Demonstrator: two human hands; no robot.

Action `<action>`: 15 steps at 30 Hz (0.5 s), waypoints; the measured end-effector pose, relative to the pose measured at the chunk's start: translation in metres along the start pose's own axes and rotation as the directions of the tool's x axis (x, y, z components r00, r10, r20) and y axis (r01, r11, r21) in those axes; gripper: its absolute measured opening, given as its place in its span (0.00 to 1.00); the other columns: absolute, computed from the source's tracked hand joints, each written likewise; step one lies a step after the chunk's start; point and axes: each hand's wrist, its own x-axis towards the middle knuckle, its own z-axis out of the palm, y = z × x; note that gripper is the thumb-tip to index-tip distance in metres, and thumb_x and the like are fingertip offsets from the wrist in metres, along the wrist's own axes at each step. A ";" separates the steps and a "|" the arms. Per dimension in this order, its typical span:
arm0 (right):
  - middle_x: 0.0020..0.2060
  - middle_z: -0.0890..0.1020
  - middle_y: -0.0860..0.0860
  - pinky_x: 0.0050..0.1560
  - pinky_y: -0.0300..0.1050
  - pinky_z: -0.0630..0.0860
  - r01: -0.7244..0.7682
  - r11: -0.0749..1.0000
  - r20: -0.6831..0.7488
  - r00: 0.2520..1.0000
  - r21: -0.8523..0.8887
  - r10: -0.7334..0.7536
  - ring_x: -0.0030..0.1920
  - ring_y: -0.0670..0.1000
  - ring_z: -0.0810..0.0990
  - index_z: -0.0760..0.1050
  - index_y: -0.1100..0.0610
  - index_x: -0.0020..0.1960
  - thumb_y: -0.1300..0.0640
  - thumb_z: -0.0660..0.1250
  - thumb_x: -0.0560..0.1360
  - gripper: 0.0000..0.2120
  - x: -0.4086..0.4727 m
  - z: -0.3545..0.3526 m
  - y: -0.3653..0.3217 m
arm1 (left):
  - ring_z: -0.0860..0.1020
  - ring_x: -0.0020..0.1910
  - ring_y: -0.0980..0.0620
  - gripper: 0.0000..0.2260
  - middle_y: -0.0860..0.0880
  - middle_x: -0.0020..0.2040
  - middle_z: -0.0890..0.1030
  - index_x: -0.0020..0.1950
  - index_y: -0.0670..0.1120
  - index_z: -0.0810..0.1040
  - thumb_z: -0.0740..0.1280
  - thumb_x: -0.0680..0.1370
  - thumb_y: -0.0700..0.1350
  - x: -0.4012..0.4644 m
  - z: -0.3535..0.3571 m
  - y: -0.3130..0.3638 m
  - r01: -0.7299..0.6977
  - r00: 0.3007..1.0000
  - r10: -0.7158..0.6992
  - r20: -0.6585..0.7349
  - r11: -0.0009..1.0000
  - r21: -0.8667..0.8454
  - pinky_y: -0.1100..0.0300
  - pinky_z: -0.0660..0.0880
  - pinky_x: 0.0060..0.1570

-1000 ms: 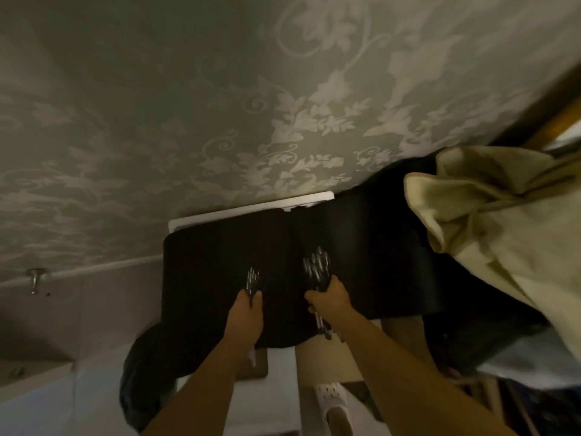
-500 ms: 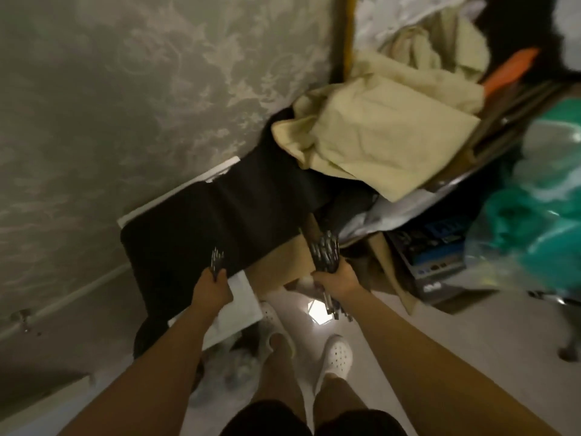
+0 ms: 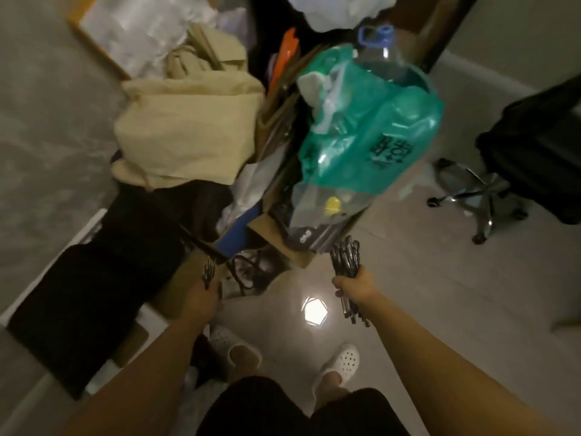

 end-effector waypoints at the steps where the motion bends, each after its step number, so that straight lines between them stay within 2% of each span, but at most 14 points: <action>1: 0.45 0.79 0.56 0.30 0.41 0.76 -0.014 1.000 -0.009 1.000 0.028 0.014 0.34 0.51 0.79 0.69 0.59 0.56 0.65 0.69 0.75 0.14 0.002 -0.025 0.011 | 0.75 0.58 0.33 0.19 0.32 0.57 0.77 0.62 0.34 0.74 0.59 0.82 0.49 -0.009 0.019 0.013 -0.038 0.999 0.038 0.004 0.999 0.024 0.42 0.71 0.60; 3: 0.44 0.79 0.57 0.34 0.45 0.77 -0.046 0.996 -0.027 0.998 0.071 0.048 0.35 0.51 0.79 0.68 0.59 0.57 0.65 0.69 0.75 0.14 0.005 -0.076 0.036 | 0.73 0.61 0.34 0.20 0.34 0.62 0.75 0.66 0.34 0.71 0.59 0.82 0.48 -0.030 0.061 0.038 -0.122 0.992 0.120 0.036 0.991 0.056 0.46 0.69 0.62; 5: 0.41 0.79 0.55 0.32 0.45 0.76 -0.071 0.992 -0.062 0.995 0.107 0.078 0.34 0.50 0.79 0.69 0.59 0.56 0.65 0.69 0.75 0.13 0.007 -0.124 0.060 | 0.72 0.63 0.35 0.20 0.34 0.64 0.74 0.68 0.34 0.68 0.59 0.82 0.47 -0.050 0.106 0.061 -0.179 0.981 0.172 0.093 0.981 0.076 0.47 0.68 0.61; 9: 0.43 0.80 0.57 0.33 0.46 0.75 -0.116 0.972 -0.139 0.979 0.206 0.147 0.35 0.51 0.80 0.71 0.60 0.57 0.65 0.69 0.75 0.13 0.003 -0.209 0.107 | 0.74 0.58 0.39 0.18 0.36 0.61 0.76 0.66 0.37 0.70 0.59 0.82 0.48 -0.097 0.191 0.104 -0.255 0.954 0.229 0.191 0.959 0.124 0.54 0.69 0.51; 12: 0.42 0.79 0.57 0.34 0.45 0.76 -0.120 0.940 -0.189 0.964 0.319 0.188 0.33 0.52 0.79 0.72 0.61 0.57 0.67 0.68 0.75 0.12 -0.003 -0.261 0.137 | 0.74 0.60 0.39 0.20 0.38 0.63 0.76 0.68 0.40 0.70 0.59 0.81 0.51 -0.126 0.241 0.135 -0.356 0.918 0.298 0.261 0.910 0.213 0.49 0.72 0.59; 15: 0.40 0.79 0.56 0.32 0.43 0.76 -0.111 0.897 -0.237 0.944 0.429 0.230 0.32 0.52 0.78 0.72 0.60 0.53 0.68 0.68 0.74 0.10 -0.007 -0.306 0.162 | 0.77 0.55 0.37 0.19 0.35 0.58 0.78 0.66 0.38 0.71 0.60 0.81 0.49 -0.147 0.287 0.174 -0.457 0.870 0.368 0.328 0.851 0.259 0.49 0.73 0.56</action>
